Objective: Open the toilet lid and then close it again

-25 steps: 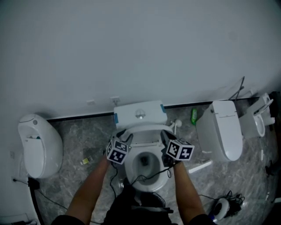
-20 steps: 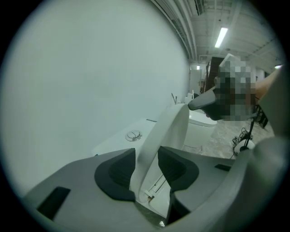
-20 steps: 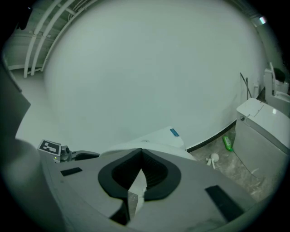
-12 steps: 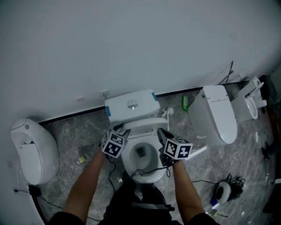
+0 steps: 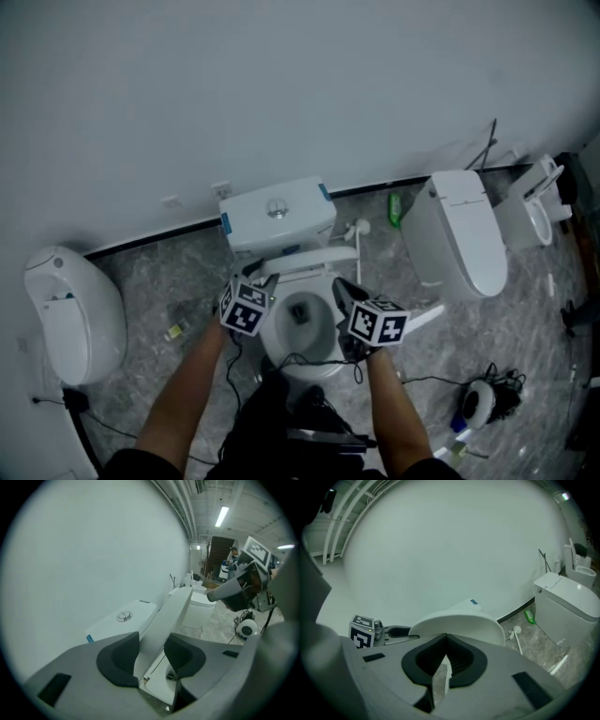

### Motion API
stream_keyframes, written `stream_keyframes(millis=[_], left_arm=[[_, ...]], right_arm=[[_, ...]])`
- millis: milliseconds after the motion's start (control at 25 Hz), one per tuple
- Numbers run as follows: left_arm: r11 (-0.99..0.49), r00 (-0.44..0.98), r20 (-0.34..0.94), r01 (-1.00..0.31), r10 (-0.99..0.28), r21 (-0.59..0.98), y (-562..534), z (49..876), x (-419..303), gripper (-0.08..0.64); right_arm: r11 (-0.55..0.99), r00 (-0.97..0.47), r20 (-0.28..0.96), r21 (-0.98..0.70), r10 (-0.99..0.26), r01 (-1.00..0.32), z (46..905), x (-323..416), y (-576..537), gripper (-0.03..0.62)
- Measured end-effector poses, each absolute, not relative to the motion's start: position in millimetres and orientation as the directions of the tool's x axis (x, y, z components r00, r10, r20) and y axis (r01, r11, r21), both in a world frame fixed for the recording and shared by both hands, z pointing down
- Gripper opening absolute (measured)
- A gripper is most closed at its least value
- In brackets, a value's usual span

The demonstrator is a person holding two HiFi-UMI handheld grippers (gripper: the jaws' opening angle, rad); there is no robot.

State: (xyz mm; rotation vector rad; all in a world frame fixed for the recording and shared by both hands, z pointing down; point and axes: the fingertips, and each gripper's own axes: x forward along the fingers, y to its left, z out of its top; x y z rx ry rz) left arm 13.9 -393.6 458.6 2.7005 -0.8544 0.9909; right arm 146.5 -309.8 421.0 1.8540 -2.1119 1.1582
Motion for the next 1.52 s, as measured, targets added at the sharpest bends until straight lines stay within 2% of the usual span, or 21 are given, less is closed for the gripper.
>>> stream_keyframes(millis=[760,1280,1520], left_arm=[[-0.765,0.545,0.652,-0.638,-0.527,-0.084,-335.6,466.9,17.5,0.166],[-0.739,0.519,0.629,-0.660,-0.579,-0.136,-309.1,474.4,12.7,0.171],[-0.737,0.507,0.623,-0.654,-0.596,-0.173,-291.3,479.2,14.4,0.172]], right_arm=[[0.017,-0.322,0.549,-0.488,-0.771,-0.873,432.1,160.7,-261.0,0.012],[0.045,-0.363,0.496,-0.542,-0.789,-0.839,425.4,161.3,-223.9,0.013],[0.083,-0.421,0.474,-0.582,-0.773,-0.809,425.2,150.2,-204.1,0.083]])
